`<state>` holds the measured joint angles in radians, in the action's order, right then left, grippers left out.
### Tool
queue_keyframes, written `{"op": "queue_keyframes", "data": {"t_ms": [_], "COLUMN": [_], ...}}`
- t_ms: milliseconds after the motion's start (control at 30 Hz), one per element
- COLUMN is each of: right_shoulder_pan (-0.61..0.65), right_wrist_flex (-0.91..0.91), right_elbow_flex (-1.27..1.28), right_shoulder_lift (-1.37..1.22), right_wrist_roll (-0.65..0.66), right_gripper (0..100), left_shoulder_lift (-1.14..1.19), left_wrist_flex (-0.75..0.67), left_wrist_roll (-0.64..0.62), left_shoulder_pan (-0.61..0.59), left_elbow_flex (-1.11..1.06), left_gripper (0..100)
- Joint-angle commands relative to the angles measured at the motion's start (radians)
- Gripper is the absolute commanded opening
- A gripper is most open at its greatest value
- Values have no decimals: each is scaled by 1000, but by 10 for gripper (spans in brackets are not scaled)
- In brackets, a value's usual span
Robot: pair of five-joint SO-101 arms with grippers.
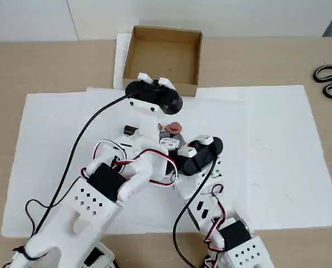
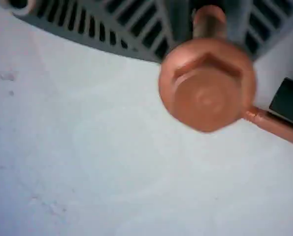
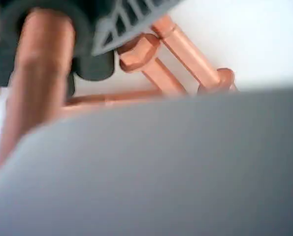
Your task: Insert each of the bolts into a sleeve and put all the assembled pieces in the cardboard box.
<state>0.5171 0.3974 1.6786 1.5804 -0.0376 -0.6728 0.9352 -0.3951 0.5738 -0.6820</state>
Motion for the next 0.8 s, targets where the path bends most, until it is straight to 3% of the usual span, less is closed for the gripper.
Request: {"op": "queue_keyframes", "data": {"t_ms": [0, 767], "right_shoulder_pan": [-8, -8], "right_wrist_flex": [-1, -1], "right_elbow_flex": [-9, -6], "right_shoulder_lift": [16, 16], "right_wrist_roll": [-5, -2], "right_gripper": [4, 4], "left_shoulder_lift": [-31, -29], "left_wrist_flex": [-2, 28], "left_wrist_roll": [-3, 32], "left_shoulder_pan": [26, 95], "left_elbow_flex": [-10, -35], "left_gripper": [6, 7]}}
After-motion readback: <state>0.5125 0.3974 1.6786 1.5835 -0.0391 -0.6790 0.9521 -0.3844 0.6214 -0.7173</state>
